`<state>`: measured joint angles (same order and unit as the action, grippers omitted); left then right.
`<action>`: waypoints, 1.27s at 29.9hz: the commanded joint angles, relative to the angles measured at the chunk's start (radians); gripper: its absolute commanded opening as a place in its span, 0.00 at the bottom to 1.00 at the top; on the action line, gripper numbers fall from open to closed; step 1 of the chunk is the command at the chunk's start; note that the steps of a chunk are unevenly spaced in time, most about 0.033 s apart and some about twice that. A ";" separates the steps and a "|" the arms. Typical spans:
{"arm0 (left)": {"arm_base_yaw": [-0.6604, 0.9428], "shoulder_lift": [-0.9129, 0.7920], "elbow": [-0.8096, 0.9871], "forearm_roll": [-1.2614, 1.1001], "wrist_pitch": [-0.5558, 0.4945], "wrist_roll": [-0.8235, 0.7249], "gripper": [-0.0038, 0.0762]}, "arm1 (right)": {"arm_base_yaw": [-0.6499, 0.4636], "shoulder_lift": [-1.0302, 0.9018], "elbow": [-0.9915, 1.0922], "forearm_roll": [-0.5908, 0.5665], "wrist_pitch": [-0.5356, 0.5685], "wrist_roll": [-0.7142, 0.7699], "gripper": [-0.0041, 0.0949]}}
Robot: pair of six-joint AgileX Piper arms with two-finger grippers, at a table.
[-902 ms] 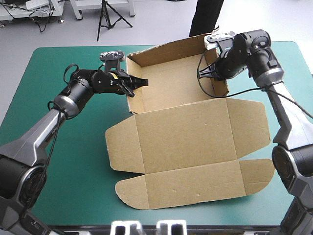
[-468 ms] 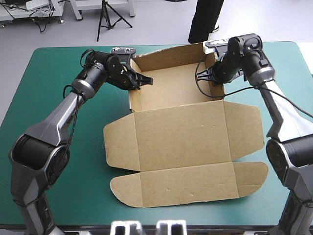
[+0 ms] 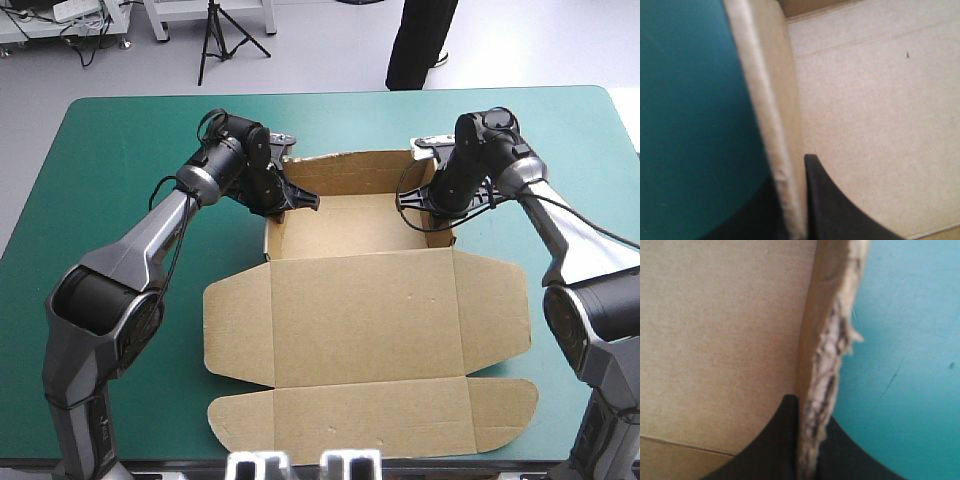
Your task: Fold the box
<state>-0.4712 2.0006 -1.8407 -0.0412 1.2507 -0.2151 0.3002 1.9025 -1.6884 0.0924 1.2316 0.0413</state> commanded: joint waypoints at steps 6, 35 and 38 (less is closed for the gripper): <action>-0.040 -0.034 -0.032 -0.032 0.043 0.026 0.04 | 0.012 -0.055 0.033 0.027 0.025 -0.023 0.02; -0.040 -0.237 -0.032 0.269 0.044 0.133 0.61 | 0.010 -0.193 -0.082 -0.038 0.025 -0.109 0.79; -0.040 -0.314 -0.032 0.330 0.044 0.128 0.61 | 0.010 -0.251 -0.128 -0.038 0.025 -0.119 0.79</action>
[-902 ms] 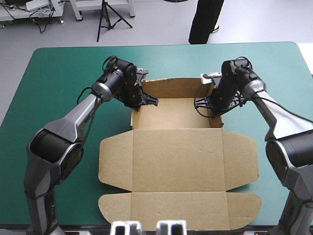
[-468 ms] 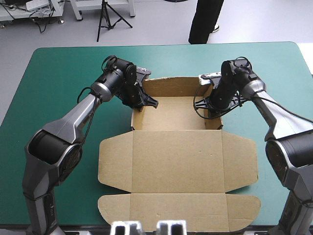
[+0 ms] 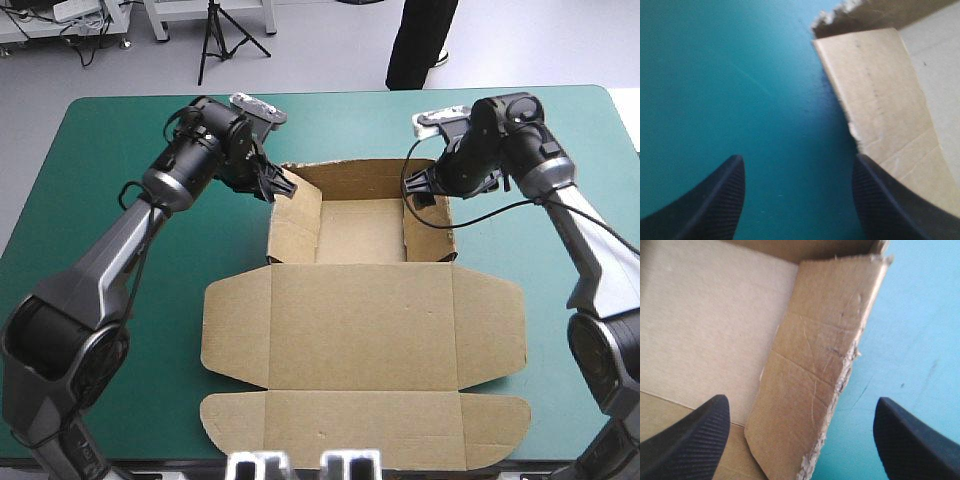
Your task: Fold the box
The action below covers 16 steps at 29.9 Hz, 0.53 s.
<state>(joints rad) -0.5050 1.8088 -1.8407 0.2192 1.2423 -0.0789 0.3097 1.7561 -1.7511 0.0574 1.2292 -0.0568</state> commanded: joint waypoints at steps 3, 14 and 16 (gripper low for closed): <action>-0.007 -0.217 -0.024 0.050 0.054 0.035 0.56 | 0.000 -0.170 -0.076 -0.001 0.028 -0.064 0.79; -0.007 -0.593 0.266 0.020 0.054 0.187 0.04 | 0.000 -0.227 -0.074 -0.057 0.028 -0.065 0.79; -0.007 -0.648 0.354 0.013 0.054 0.187 0.04 | 0.000 -0.216 -0.073 -0.057 0.028 -0.065 0.79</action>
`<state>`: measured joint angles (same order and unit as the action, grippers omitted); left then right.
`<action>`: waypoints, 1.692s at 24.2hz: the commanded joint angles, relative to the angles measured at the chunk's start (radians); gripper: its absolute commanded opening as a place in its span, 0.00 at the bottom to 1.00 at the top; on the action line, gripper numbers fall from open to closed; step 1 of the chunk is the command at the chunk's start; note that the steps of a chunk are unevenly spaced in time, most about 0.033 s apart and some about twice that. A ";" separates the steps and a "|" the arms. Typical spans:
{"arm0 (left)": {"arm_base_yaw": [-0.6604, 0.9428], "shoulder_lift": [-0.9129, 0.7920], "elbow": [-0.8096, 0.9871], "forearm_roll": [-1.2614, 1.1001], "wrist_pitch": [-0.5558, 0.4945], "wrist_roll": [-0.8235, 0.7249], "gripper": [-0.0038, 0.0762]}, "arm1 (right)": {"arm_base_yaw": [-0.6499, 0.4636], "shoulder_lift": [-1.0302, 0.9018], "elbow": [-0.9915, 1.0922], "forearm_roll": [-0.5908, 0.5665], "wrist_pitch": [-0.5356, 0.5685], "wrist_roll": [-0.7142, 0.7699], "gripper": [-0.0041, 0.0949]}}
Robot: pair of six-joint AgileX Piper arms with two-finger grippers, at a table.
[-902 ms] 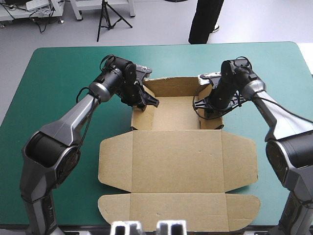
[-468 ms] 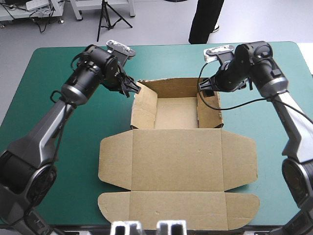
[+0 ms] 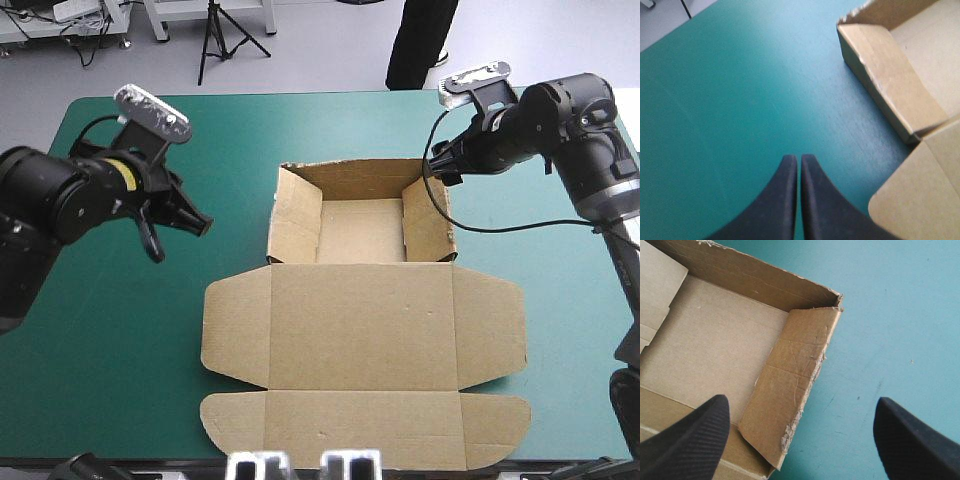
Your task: Fold the box
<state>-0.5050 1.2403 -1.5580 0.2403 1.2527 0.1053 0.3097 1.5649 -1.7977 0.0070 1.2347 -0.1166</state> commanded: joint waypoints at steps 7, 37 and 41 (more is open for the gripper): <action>-0.007 -0.204 0.396 -0.001 0.044 -0.046 0.04 | 0.000 0.026 -0.026 -0.007 0.022 0.009 0.79; -0.007 -0.242 0.522 -0.003 0.003 -0.098 0.04 | -0.007 0.386 -0.027 -0.064 0.020 0.044 0.02; -0.007 -0.242 0.522 0.001 0.000 -0.098 0.04 | -0.052 0.371 -0.031 -0.068 0.020 0.000 0.02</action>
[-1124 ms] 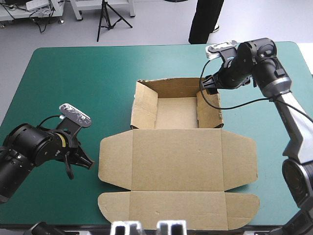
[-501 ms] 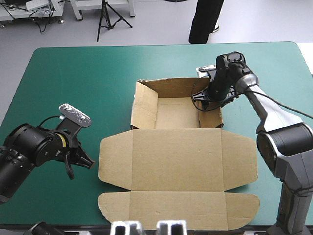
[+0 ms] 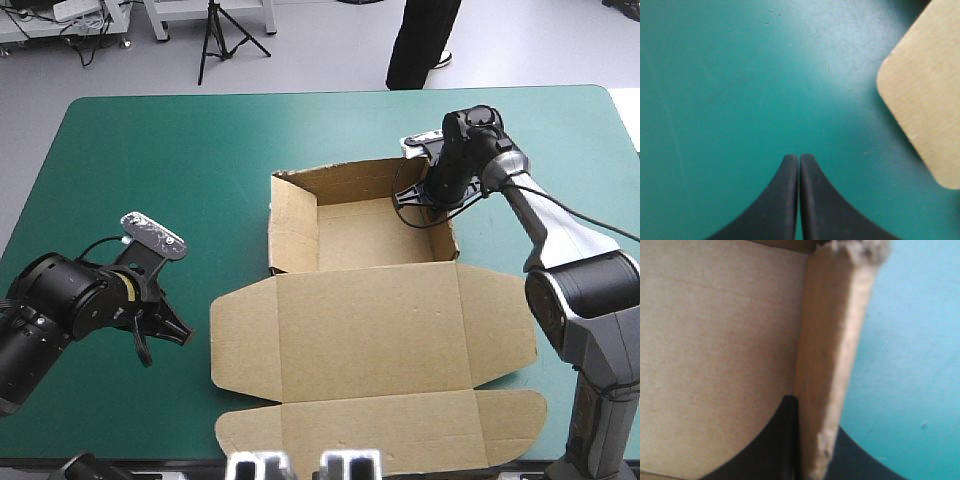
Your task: Fold the box
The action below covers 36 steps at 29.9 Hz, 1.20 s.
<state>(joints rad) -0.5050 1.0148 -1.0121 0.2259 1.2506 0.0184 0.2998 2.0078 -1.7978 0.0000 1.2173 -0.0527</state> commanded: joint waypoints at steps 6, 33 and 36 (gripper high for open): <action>-0.007 -0.016 -0.024 0.016 -0.013 -0.011 0.04 | -0.229 -0.074 -0.090 -0.116 0.038 -0.082 0.02; -0.007 -0.016 -0.024 0.012 -0.011 -0.024 0.04 | -0.797 -0.070 -0.129 0.055 -0.027 -0.237 0.09; -0.007 -0.016 -0.024 0.012 -0.002 -0.024 0.04 | -0.798 -0.070 -0.129 0.052 -0.049 -0.250 0.27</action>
<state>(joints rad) -0.5050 1.0148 -1.0121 0.2259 1.2503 0.0000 -0.4887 2.0045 -1.8945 0.0476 1.2118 -0.2762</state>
